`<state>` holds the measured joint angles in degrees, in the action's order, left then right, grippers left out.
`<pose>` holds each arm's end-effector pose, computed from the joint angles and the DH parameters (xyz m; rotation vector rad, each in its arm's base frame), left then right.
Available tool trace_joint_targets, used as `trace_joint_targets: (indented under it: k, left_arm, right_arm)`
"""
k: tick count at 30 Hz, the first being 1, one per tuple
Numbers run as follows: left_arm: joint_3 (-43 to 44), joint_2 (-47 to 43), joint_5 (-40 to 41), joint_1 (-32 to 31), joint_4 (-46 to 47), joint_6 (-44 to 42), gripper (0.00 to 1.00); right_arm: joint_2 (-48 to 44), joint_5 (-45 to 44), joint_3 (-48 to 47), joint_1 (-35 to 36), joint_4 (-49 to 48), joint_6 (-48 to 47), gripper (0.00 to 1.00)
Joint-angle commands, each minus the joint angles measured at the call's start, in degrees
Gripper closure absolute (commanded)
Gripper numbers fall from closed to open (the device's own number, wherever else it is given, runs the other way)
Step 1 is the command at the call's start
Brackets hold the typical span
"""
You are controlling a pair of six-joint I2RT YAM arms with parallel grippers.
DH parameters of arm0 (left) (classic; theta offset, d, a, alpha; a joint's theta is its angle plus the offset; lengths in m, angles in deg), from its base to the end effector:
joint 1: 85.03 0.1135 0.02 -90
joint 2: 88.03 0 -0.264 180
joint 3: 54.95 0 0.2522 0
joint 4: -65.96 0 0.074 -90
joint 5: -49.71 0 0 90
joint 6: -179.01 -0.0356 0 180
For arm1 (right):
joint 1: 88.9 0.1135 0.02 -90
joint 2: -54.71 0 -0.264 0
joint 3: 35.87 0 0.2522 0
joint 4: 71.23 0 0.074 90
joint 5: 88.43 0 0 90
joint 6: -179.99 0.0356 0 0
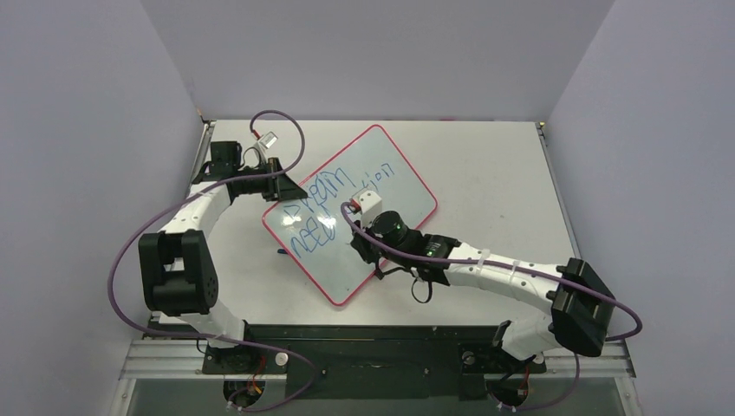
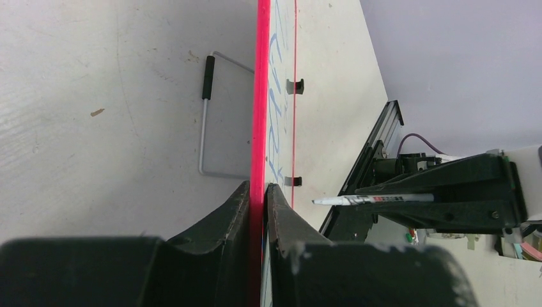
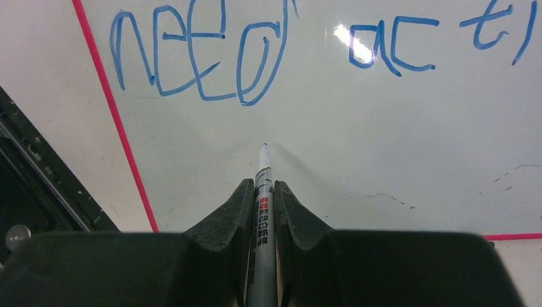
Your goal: Write a sentence on the whiteboard
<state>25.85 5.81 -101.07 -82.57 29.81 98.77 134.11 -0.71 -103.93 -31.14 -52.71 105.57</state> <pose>0.3441 -0.0163 0.2508 0.2407 2.2170 -1.3268 0.1686 0.2646 0.2689 -0.7598 2.0399 0.7179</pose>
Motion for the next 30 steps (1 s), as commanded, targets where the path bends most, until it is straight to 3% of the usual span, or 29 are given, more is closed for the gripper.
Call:
trace_joint_targets:
  k: [1,18,30]
  left_arm:
    - [-0.5,-3.2,2.1,-1.2,2.0,-2.5,1.00]
    - [-0.9,-5.2,4.4,-1.3,2.3,-2.4,1.00]
    - [-0.6,-5.2,5.0,-1.3,3.0,-1.7,1.00]
  right_arm:
    - [2.3,-6.5,-1.8,2.1,-3.6,-1.6,1.00]
    - [8.0,-10.6,-0.8,4.1,-6.3,-1.7,1.00]
    - [6.0,-12.9,3.5,5.9,-4.9,-1.6,1.00]
